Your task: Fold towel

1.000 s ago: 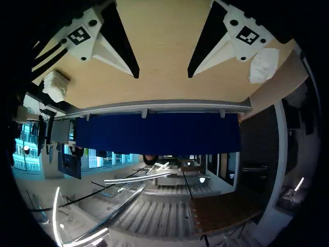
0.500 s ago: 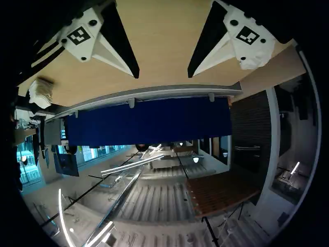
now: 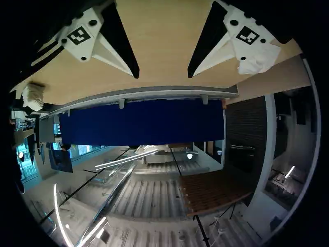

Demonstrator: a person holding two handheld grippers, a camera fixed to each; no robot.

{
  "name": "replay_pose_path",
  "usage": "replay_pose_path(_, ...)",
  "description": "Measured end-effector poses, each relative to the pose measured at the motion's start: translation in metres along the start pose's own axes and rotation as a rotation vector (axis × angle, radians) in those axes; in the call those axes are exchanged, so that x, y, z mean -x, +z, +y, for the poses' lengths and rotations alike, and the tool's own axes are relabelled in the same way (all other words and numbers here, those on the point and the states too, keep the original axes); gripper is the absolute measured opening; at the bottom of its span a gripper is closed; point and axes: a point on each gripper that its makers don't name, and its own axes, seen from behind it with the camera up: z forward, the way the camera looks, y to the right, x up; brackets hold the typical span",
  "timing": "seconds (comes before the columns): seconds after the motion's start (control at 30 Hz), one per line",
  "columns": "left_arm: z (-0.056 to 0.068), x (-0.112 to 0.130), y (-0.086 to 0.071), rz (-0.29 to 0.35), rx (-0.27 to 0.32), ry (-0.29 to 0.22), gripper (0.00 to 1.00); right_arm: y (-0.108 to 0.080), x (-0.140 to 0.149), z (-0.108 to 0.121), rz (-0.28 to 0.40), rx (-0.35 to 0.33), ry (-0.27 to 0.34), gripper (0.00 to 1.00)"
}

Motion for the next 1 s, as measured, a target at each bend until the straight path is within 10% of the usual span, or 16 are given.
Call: replay_pose_path(1.0,-0.008,0.040,0.004,-0.040,0.001,-0.039,0.87,0.005,-0.003,0.001,0.007,0.005,-0.038,1.00)
